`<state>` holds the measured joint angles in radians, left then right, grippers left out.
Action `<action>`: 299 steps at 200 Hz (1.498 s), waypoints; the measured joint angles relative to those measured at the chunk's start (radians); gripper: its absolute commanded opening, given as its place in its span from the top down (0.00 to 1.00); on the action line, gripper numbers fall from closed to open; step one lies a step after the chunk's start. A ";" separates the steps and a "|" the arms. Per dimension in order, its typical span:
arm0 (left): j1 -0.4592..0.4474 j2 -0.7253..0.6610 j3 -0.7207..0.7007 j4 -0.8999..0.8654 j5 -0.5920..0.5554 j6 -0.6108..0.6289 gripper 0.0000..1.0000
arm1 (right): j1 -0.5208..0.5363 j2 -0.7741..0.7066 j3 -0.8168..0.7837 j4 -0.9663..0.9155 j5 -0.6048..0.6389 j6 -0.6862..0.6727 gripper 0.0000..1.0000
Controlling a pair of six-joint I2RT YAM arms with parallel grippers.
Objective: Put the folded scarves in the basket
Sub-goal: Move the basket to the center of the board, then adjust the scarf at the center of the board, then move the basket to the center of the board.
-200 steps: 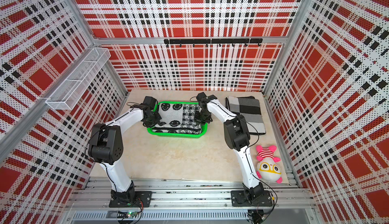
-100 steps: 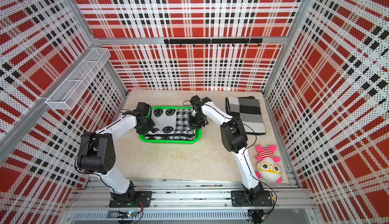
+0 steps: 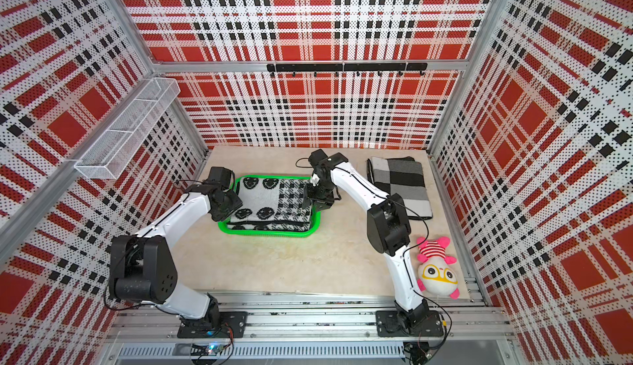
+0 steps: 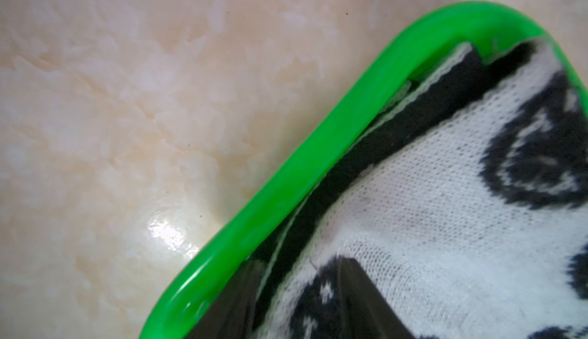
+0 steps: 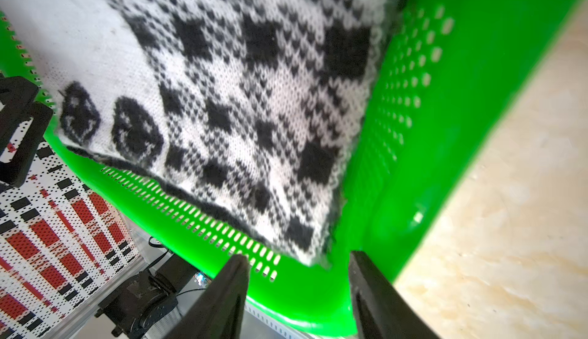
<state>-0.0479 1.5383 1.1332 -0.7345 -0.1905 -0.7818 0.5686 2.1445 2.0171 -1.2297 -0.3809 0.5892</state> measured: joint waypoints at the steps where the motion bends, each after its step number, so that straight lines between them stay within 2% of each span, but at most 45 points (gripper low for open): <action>1: 0.001 -0.003 0.001 -0.002 -0.004 0.000 0.48 | -0.001 -0.003 -0.002 -0.001 0.003 0.000 0.42; 45: 0.020 -0.059 0.059 -0.048 -0.064 -0.040 0.46 | -0.092 -0.082 -0.027 -0.032 0.098 0.034 0.46; 78: -0.012 -0.035 0.191 -0.066 -0.063 -0.047 0.50 | -0.217 -0.114 -0.031 -0.002 0.167 0.074 0.52; 112: -0.159 0.102 0.357 0.013 0.024 -0.035 0.52 | -0.425 -0.151 -0.106 0.114 0.225 0.150 0.54; 148: -0.290 0.265 0.413 0.081 0.151 -0.022 0.52 | -0.564 -0.112 -0.143 0.240 0.259 0.236 0.54; 168: -0.312 0.347 0.441 0.100 0.207 -0.018 0.53 | -0.574 -0.015 -0.052 0.269 0.267 0.254 0.54; 195: -0.295 0.396 0.428 0.129 0.269 -0.030 0.54 | -0.569 0.156 0.094 0.277 0.260 0.257 0.53; 222: -0.256 0.397 0.369 0.171 0.311 -0.060 0.54 | -0.569 0.267 0.118 0.258 0.216 0.224 0.54; 267: -0.174 0.396 0.284 0.206 0.334 -0.078 0.55 | -0.549 0.290 0.122 0.227 0.162 0.094 0.54; 299: -0.104 0.383 0.259 0.213 0.322 -0.068 0.56 | -0.463 0.248 0.037 0.225 0.160 -0.024 0.54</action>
<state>-0.1516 1.9209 1.3918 -0.5213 0.1314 -0.8497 0.1055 2.3924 2.0541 -1.0050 -0.2211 0.5648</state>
